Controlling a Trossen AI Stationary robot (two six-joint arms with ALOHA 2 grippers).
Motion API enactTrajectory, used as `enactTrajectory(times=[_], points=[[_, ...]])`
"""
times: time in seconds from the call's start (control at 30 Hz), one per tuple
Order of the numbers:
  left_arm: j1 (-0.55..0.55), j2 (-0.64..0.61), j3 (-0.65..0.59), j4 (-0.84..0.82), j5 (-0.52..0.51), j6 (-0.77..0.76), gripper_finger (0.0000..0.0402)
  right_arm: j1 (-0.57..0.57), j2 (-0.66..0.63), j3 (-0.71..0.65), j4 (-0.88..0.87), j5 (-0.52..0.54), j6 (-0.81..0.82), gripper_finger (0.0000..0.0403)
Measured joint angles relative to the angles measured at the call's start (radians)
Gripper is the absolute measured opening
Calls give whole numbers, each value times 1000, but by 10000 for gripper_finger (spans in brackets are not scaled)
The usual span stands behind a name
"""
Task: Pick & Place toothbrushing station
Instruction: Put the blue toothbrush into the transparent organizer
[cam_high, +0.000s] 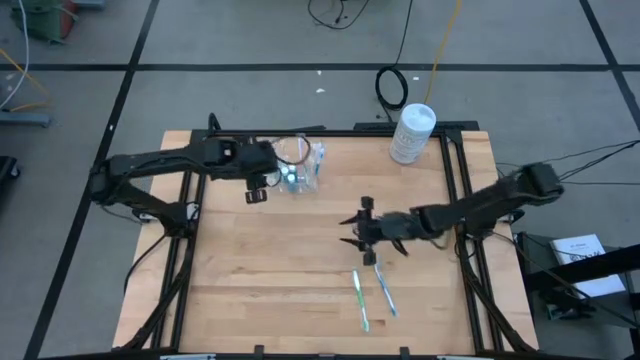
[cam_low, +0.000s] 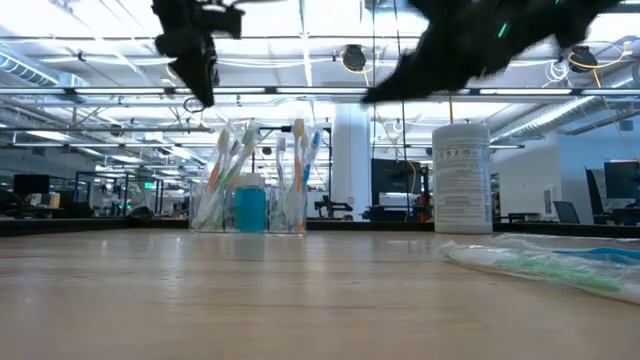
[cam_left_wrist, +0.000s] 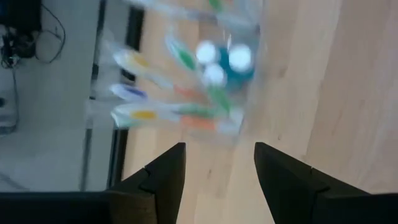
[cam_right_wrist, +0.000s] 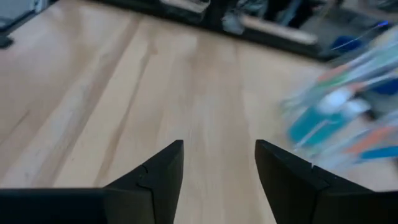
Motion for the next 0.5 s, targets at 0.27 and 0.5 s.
enactTrajectory(times=[0.27,0.5], points=[[26,-240,-215,358,126,50,198,240,-85,119,-420,317,220,182],[23,-362,-454,567,125,-46,198,307,-63,122,-836,74,905,181]])
